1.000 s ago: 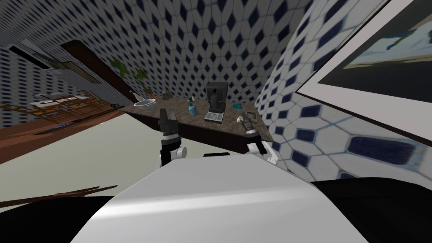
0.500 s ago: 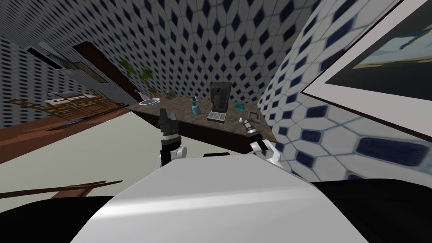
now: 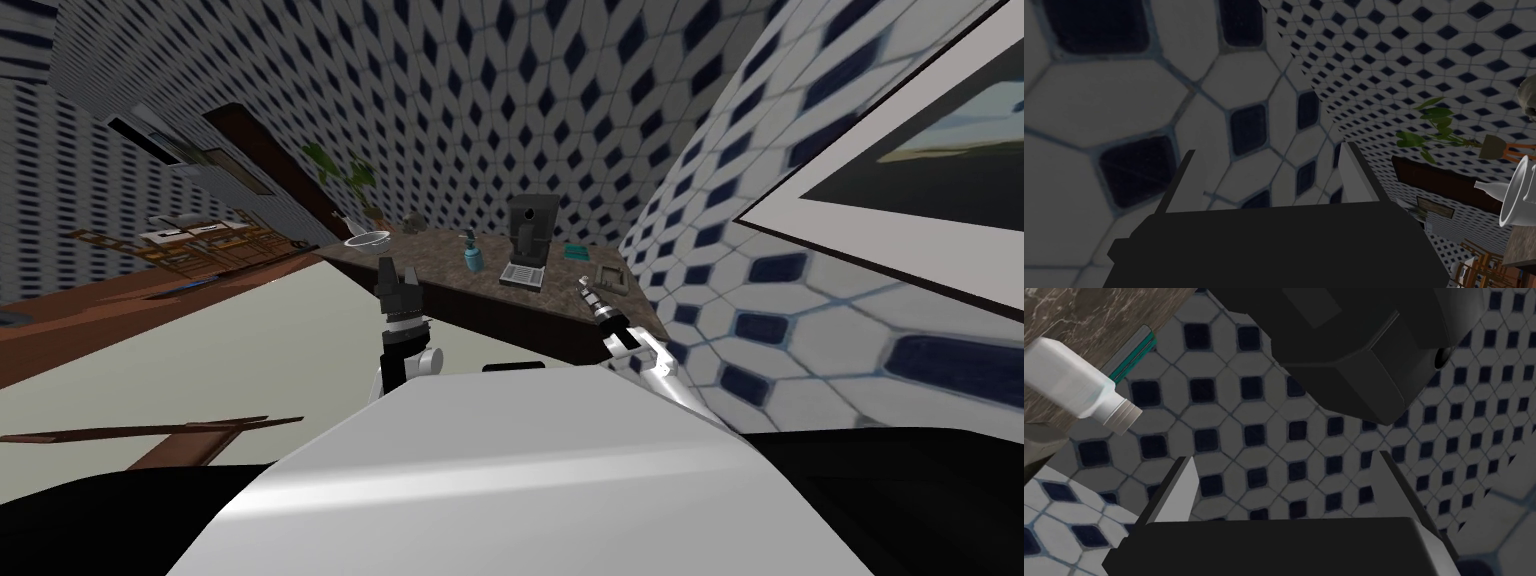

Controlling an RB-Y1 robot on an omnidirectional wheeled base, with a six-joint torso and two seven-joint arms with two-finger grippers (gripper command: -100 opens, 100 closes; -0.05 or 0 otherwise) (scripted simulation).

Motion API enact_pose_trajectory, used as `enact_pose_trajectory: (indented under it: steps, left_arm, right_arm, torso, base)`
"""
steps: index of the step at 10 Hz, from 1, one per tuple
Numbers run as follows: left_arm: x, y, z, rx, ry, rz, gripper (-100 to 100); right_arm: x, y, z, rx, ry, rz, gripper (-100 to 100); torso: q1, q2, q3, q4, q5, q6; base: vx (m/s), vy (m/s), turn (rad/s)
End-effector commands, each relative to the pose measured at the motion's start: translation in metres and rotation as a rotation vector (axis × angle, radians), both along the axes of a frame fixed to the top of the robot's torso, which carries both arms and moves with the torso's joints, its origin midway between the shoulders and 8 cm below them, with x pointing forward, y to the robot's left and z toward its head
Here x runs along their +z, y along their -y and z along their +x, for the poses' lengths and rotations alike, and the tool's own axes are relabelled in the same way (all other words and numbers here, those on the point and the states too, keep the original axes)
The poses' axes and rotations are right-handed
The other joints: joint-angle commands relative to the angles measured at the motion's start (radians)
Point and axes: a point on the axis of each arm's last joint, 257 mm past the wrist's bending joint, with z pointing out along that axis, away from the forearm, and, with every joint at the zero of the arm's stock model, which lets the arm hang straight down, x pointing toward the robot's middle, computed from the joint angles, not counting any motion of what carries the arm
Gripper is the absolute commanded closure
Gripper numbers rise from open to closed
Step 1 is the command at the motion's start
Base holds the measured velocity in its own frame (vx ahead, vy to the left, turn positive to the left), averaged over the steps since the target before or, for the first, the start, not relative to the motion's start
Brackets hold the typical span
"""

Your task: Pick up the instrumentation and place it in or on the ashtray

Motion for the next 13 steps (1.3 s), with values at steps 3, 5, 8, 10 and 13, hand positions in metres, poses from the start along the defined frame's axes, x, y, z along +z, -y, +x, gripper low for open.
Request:
enact_pose_trajectory:
  steps: [3,5,8,10,13]
  left_arm:
    - [0.0,0.0,0.0,0.0,0.0,0.0,0]
    - [0.0,0.0,0.0,0.0,0.0,0.0,0]
    - [0.0,0.0,0.0,0.0,0.0,0.0,0]
    - [0.0,0.0,0.0,0.0,0.0,0.0,0]
    - [0.0,0.0,0.0,0.0,0.0,0.0,0]
  right_arm:
    - [-0.036,0.048,0.006,-0.051,-0.106,-0.177,-100]
    - [-0.045,0.063,0.006,-0.065,-0.136,-0.23,-100]
    - [-0.068,0.106,0.002,-0.098,-0.221,-0.381,-100]
    - [-0.075,0.12,0.0,-0.106,-0.248,-0.429,-100]
    - [-0.089,0.159,-0.008,-0.126,-0.319,-0.564,-100]
  torso:
    - [0.0,-0.001,-0.001,0.0,0.0,0.0]
    - [0.0,-0.002,-0.001,0.0,0.0,0.0]
    - [0.001,-0.003,-0.002,-0.001,0.0,0.0]
    - [0.0,-0.004,-0.002,-0.001,0.0,0.0]
    - [0.0,-0.005,-0.003,-0.001,0.0,0.0]
  base:
    - [0.03,0.063,0.04]
    - [0.037,0.052,0.007]
    - [0.059,0.077,0.007]
    - [0.062,0.052,-0.003]
    - [0.087,0.069,-0.013]
